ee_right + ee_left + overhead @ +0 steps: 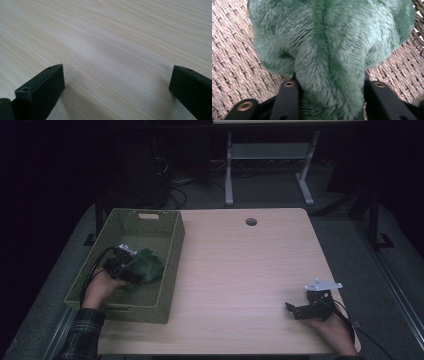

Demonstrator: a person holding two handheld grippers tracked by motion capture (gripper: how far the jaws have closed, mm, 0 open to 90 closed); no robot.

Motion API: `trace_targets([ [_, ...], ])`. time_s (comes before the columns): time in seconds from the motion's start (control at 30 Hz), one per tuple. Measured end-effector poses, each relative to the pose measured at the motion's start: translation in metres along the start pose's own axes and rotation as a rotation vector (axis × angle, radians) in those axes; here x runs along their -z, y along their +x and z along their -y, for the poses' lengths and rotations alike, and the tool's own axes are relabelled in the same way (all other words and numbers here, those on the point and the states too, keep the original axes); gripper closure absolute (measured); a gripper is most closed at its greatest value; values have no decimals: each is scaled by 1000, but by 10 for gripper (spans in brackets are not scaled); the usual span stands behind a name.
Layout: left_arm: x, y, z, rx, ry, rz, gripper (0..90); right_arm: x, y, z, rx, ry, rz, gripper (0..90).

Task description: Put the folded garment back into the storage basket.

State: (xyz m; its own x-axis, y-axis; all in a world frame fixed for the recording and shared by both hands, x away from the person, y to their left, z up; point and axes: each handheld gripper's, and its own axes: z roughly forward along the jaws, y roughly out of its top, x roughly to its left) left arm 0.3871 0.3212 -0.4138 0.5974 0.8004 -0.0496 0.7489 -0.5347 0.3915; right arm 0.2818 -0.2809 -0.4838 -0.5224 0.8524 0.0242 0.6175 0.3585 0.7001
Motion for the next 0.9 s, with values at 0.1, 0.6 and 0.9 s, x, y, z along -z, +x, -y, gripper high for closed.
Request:
trace_targets([
  [0.1,-1,1,1,5,3,-1,471,0,0,0,0,0,0,0],
  [0.6,-3,4,2,22,-8,-21,133,0,0,0,-2,1,0,0],
  [0.9,9,4,1,41,-60,-27,133,0,0,0,0,0,0,0],
])
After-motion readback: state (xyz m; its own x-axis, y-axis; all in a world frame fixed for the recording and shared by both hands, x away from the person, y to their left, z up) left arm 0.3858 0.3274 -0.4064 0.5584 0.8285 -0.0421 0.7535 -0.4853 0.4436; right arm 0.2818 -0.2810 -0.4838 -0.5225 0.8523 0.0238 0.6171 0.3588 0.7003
